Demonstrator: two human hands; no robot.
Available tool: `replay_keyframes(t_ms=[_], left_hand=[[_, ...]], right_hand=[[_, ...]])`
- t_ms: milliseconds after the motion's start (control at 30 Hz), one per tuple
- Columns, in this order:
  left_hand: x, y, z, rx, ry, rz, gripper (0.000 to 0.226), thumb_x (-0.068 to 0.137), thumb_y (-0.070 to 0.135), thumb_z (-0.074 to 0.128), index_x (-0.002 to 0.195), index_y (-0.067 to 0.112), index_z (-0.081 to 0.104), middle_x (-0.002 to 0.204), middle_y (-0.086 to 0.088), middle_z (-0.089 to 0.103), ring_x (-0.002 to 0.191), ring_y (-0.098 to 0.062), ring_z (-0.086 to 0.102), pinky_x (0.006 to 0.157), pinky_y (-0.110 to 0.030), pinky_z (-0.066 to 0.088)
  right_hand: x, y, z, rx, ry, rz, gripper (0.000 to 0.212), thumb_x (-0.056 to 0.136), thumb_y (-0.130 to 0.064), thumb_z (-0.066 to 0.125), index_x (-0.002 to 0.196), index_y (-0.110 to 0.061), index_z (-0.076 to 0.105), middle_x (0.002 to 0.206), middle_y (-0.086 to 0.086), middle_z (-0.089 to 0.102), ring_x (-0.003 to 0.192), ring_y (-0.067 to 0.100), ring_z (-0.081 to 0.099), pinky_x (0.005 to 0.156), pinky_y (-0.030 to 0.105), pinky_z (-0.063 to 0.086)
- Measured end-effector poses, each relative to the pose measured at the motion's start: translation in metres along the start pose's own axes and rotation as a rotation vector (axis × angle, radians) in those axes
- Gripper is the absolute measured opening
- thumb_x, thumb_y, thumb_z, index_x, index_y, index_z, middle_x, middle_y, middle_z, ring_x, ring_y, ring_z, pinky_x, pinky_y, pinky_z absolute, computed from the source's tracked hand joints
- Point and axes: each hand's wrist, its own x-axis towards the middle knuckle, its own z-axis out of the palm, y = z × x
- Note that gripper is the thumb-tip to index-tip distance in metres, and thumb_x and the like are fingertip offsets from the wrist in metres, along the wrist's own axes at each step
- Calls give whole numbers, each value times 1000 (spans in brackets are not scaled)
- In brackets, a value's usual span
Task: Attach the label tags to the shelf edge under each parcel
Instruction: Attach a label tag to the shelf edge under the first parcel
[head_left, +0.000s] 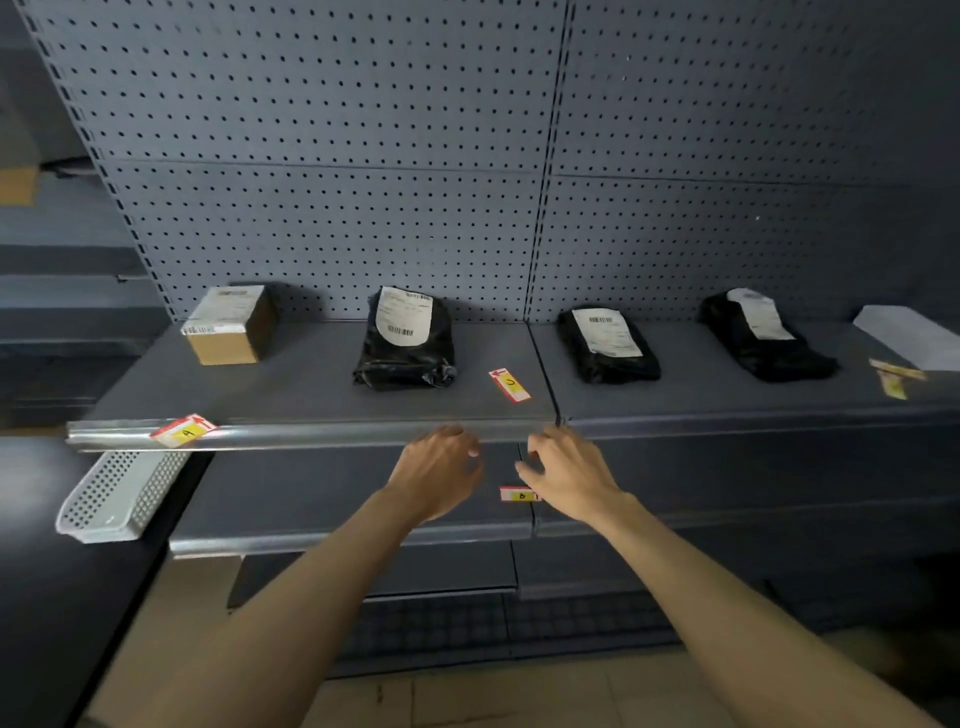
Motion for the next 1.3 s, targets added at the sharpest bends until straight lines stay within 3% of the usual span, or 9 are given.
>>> replay_keyframes(t_ms=[300, 467, 600, 733, 867, 933, 1100, 1200, 1300], left_hand=[[43, 0, 107, 37, -172, -36, 24, 95, 27, 52, 114, 16, 62, 117, -3, 65, 107, -24, 62, 88, -39, 52], [74, -20, 183, 60, -231, -133, 28, 93, 29, 58, 119, 19, 61, 122, -5, 63, 108, -26, 62, 92, -43, 52], [99, -41, 243, 42, -260, -181, 34, 92, 33, 61, 123, 19, 57, 125, -7, 59, 111, -25, 59, 96, -45, 51], [120, -67, 291, 0, -279, -219, 46, 89, 39, 64, 129, 18, 55, 131, -10, 51, 119, -27, 52, 103, -46, 46], [133, -85, 318, -31, -256, -224, 55, 87, 40, 67, 135, 18, 51, 135, -11, 48, 130, -29, 40, 110, -48, 38], [136, -89, 326, -16, -254, -204, 51, 87, 38, 67, 133, 19, 54, 134, -11, 48, 130, -28, 38, 110, -46, 36], [137, -94, 337, -52, -207, -188, 31, 81, 28, 75, 109, 16, 66, 122, -8, 54, 118, -25, 46, 104, -41, 42], [130, -91, 332, -120, -144, -166, 33, 81, 19, 76, 111, 13, 62, 114, -10, 63, 108, -26, 58, 95, -44, 52], [116, -80, 312, -134, -29, -113, 16, 87, 17, 68, 103, 14, 67, 105, -7, 68, 95, -23, 65, 84, -40, 57]], right_hand=[[-6, 80, 92, -8, -92, 72, 23, 92, -31, 60, 94, -9, 64, 89, 6, 63, 74, 19, 60, 61, 29, 48], [19, 122, 166, 59, -117, 78, 18, 94, -26, 58, 94, -9, 65, 91, 7, 63, 69, 18, 54, 54, 23, 35], [44, 148, 223, 151, -137, 74, 16, 93, -22, 61, 100, -8, 66, 101, 10, 61, 81, 20, 55, 67, 26, 37], [66, 166, 271, 162, -220, 70, 33, 90, -27, 65, 118, -10, 60, 115, 13, 51, 104, 27, 53, 85, 32, 39], [82, 176, 300, 219, -286, 109, 49, 92, -30, 62, 136, -13, 47, 127, 14, 41, 106, 27, 50, 91, 32, 39], [87, 180, 308, 230, -305, 110, 44, 93, -29, 61, 132, -13, 49, 126, 14, 37, 97, 22, 48, 88, 30, 37], [91, 187, 313, 303, -245, 165, 23, 82, -20, 70, 96, -14, 53, 108, 2, 40, 84, 17, 47, 61, 28, 35], [85, 183, 308, 431, -186, 171, 19, 81, -9, 66, 91, -15, 52, 102, 5, 53, 86, 19, 53, 71, 36, 46], [73, 168, 289, 479, -154, 118, 15, 85, -3, 60, 98, -9, 62, 100, 11, 63, 92, 27, 61, 79, 41, 49]])
